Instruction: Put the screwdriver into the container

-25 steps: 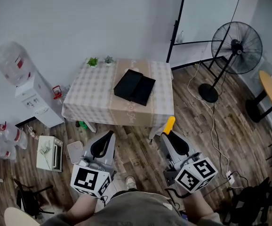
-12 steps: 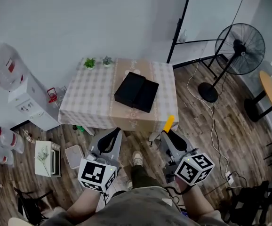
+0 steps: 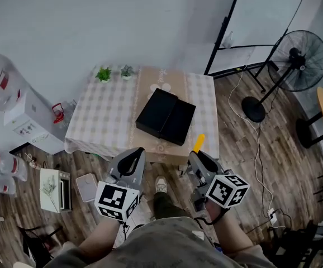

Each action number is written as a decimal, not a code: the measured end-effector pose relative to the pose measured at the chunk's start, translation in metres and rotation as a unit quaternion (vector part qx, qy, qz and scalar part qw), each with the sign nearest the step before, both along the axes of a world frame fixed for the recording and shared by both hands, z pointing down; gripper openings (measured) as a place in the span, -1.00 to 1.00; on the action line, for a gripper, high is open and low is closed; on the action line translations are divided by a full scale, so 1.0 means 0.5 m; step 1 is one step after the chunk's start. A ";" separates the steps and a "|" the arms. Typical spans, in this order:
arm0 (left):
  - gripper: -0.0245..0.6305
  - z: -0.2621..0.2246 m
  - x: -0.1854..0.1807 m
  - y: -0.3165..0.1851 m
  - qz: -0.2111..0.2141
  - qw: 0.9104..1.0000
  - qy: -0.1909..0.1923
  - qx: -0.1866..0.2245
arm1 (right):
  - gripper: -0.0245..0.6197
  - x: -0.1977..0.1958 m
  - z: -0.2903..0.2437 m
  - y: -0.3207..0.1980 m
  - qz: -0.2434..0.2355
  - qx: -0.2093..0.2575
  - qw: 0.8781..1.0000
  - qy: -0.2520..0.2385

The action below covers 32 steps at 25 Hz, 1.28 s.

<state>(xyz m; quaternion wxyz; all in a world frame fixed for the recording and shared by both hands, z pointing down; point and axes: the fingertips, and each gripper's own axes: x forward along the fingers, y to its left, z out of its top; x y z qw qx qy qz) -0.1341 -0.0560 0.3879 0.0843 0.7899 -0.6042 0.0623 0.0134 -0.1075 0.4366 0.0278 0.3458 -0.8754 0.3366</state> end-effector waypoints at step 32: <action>-0.93 0.371 -0.089 -0.458 0.111 0.964 -0.003 -0.242 | -0.59 -0.127 0.467 -0.365 0.110 -0.265 0.951 0.115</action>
